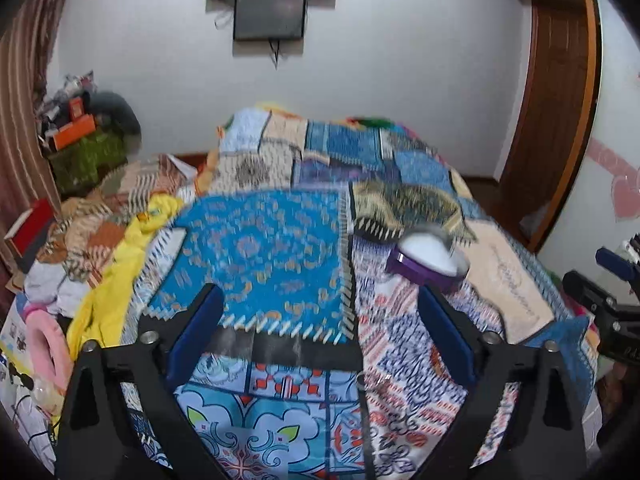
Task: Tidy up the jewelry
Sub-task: 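Move both tools down toward the silver rings beside the red bracelets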
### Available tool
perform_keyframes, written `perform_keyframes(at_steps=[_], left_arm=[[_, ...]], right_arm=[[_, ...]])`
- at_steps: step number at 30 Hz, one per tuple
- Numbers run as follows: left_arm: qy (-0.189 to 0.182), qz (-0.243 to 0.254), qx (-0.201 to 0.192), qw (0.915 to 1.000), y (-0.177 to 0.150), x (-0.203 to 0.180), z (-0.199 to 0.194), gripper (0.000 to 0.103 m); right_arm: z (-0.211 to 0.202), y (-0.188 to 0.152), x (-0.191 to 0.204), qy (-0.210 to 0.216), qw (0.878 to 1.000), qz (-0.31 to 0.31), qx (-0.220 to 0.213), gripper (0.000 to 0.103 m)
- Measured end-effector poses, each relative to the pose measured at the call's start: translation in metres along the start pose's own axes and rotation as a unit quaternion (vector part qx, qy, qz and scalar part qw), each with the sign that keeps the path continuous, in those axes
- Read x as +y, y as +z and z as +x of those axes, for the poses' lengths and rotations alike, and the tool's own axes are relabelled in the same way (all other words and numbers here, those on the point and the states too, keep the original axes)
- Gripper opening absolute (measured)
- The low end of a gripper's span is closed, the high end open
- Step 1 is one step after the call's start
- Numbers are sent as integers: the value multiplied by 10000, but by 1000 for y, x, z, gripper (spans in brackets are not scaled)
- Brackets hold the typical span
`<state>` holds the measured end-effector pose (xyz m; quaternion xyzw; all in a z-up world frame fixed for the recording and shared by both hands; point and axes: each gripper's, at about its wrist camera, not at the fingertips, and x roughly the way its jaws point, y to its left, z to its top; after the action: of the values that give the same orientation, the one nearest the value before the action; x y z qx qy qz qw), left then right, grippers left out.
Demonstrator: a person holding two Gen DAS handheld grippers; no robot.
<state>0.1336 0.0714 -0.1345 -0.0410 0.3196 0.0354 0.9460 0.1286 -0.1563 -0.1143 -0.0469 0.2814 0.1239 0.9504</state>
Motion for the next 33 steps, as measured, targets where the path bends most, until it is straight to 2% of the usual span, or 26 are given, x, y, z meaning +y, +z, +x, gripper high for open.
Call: perform_keyframes(at_steps=[2,6,9,13,17,22,27,31,33], left_arm=[[-14,97,260,9996,-6,2,12,86],[-97,227,654,9976,-18,3,29,80],[-263,366,996,9940,-27,2,40,71],[-513,521,1295,9889,-38,-7,48,68],[-725,677,1472,9841,-45,-20,53,69],[-889,710,1682,9792,-51,-25,60,69],[-927,749,1678,9786,-55,-29,63,69],[-974,745,1647,9787,-58,-30,62,66],[-1021,745,1644,9783,-58,-29,61,60]], right_arm=[[6,-5,-3,19,9999,-14,108,99],[21,-12,-4,124,9992,-98,372,88],[30,-16,-3,278,9981,-71,548,79],[37,-23,-2,492,9957,-29,781,68],[43,-29,4,621,9935,-102,948,61],[50,-36,10,786,9899,-201,1161,47],[54,-39,14,1013,9861,-220,1298,43],[62,-42,18,1043,9837,-332,1429,35],[65,-45,21,1093,9812,-425,1534,35]])
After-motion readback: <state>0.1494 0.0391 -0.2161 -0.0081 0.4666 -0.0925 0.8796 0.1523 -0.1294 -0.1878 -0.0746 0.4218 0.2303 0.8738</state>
